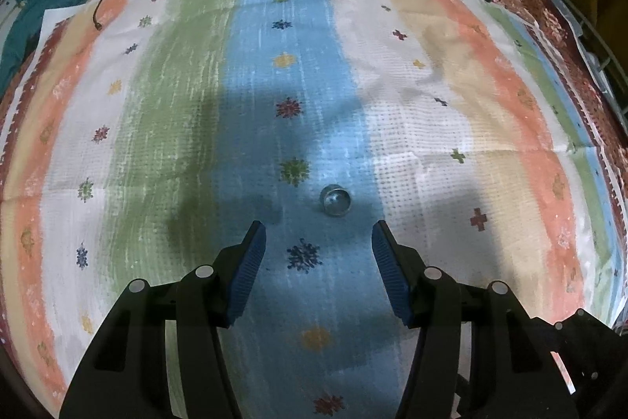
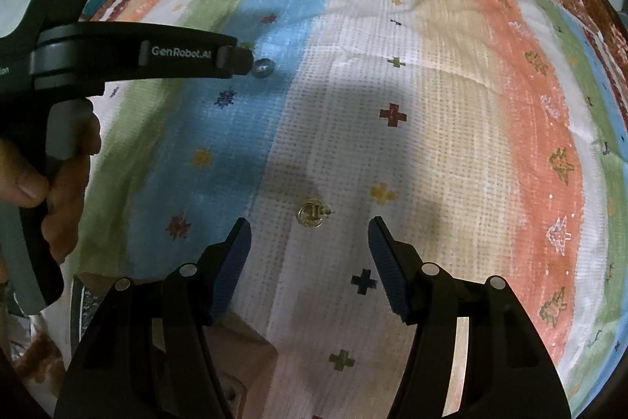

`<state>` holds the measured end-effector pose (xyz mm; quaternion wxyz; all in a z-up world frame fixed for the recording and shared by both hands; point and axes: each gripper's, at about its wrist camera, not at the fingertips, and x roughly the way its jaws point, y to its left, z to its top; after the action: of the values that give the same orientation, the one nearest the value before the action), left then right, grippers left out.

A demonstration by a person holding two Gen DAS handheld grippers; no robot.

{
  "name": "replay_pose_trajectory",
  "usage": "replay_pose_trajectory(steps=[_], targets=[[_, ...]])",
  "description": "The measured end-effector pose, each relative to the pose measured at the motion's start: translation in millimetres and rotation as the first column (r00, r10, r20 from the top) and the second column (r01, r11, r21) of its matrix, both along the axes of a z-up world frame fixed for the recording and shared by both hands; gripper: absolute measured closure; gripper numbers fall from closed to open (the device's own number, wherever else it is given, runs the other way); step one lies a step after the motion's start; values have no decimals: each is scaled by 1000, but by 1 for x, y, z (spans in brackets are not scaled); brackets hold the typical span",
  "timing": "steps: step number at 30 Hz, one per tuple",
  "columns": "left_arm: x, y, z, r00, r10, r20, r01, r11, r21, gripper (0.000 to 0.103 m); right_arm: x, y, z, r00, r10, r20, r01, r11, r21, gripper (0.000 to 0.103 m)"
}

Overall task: Organize jewelry
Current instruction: 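Move both tools forward toward the clear glass ring and small gold ring, then grasp the clear glass ring with the left tool while the right grasps the gold ring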

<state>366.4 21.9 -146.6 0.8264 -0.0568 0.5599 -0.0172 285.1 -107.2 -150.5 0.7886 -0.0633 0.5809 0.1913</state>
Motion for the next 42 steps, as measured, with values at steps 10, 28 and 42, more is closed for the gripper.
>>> replay_pose_trajectory(steps=[10, 28, 42], targets=[[10, -5, -11, 999, -52, -16, 52, 999, 10, 48, 9, 2, -13, 1000, -11, -17, 11, 1000, -23, 41], [29, -23, -31, 992, -125, -19, 125, 992, 31, 55, 29, 14, -32, 997, -17, -80, 13, 999, -53, 68], [26, -23, -32, 993, -115, -28, 117, 990, 75, 85, 41, 21, -36, 997, -15, -74, 11, 999, -54, 83]])
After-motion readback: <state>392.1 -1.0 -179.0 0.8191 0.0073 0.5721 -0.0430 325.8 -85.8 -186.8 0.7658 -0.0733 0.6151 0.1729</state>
